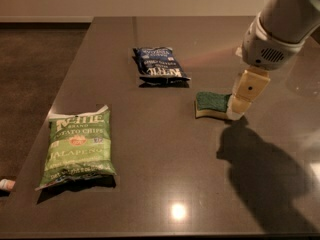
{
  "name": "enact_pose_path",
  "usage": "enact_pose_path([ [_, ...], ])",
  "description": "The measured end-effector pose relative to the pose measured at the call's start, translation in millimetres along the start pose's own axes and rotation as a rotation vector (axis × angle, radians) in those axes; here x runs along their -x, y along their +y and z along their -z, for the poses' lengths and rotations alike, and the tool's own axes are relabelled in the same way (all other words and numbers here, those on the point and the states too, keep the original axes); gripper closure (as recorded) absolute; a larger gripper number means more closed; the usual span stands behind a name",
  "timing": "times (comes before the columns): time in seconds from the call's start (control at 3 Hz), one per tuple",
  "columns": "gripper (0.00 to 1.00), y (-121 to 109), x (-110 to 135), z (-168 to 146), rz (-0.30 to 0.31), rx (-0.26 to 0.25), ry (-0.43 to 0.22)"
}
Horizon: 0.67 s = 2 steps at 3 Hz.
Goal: Pick sponge
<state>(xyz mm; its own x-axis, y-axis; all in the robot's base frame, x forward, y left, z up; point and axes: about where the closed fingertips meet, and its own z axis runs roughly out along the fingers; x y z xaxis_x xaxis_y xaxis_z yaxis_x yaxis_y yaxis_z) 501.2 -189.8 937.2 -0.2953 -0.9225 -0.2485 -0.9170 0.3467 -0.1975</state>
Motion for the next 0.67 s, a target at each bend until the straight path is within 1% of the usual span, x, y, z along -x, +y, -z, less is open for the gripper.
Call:
enact_pose_path([
  [0.33, 0.0, -9.3, -6.4, -32.8, -0.018, 0.042, 0.053],
  [0.67, 0.0, -13.6, -15.8, -60.4, -0.027, 0.084, 0.082],
])
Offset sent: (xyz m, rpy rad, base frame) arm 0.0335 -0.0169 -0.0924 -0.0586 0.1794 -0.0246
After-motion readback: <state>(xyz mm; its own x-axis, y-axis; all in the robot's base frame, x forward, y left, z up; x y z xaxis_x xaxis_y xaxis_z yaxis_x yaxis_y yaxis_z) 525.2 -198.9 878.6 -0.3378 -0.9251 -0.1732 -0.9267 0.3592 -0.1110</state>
